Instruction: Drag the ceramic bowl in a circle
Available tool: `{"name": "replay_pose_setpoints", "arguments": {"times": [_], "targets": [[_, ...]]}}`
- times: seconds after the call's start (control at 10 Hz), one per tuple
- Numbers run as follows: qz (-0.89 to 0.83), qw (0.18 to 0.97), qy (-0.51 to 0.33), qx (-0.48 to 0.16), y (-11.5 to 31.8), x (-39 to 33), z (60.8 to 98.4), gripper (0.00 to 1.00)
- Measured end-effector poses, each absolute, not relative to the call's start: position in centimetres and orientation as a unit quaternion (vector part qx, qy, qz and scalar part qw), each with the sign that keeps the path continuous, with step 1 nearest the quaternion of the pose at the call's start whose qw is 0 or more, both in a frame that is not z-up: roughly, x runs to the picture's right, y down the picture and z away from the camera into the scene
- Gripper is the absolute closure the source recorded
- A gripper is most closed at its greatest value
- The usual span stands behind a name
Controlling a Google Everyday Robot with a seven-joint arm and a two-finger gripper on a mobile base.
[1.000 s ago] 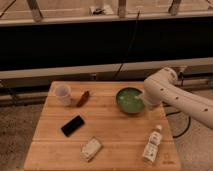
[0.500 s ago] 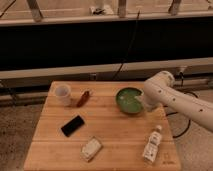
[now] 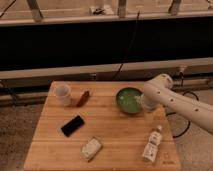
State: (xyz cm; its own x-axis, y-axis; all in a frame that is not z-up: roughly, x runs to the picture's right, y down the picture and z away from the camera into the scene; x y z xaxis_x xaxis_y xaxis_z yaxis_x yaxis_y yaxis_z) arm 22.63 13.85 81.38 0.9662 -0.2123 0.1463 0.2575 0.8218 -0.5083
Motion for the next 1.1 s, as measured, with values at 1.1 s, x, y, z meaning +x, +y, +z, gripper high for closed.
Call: {"name": "replay_pose_setpoints", "arguments": {"times": [1.1], "targets": [[-0.135, 0.943, -0.069, -0.296, 15.8, 22.7, 83.6, 0.32]]}}
